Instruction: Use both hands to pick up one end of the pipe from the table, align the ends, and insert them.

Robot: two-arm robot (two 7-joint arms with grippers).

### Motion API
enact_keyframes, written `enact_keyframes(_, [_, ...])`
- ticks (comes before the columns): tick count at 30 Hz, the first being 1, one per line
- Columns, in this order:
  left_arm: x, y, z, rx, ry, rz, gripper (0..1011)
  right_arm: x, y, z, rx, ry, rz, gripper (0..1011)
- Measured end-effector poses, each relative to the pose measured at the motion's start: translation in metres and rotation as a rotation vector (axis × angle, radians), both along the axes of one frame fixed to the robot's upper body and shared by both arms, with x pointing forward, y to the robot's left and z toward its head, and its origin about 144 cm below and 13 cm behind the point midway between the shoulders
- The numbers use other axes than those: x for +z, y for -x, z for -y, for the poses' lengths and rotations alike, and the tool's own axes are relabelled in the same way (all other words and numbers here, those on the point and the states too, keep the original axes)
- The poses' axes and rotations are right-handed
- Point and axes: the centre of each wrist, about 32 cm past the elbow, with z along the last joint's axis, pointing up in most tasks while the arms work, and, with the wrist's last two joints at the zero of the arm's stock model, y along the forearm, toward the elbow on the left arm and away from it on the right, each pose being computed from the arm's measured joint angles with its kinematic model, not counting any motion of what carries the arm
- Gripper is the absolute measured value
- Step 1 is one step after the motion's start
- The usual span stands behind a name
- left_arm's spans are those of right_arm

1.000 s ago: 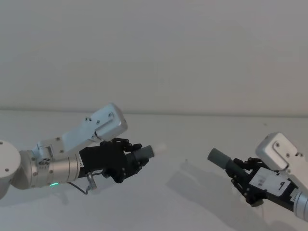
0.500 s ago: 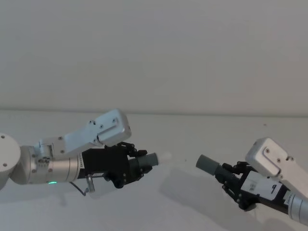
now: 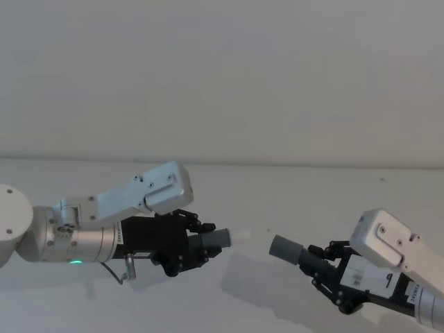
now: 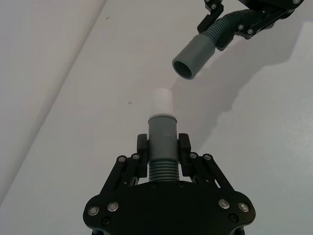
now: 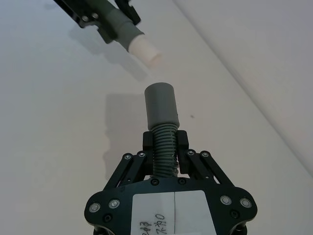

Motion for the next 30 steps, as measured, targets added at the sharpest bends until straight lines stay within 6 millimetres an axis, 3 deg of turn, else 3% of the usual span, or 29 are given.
enact_keyframes(30, [0.0022, -0.0018, 0.0006, -0.067, -0.013, 0.009, 355, 0.0038, 0.0007, 0.002, 0.099, -0.028, -0.047, 265])
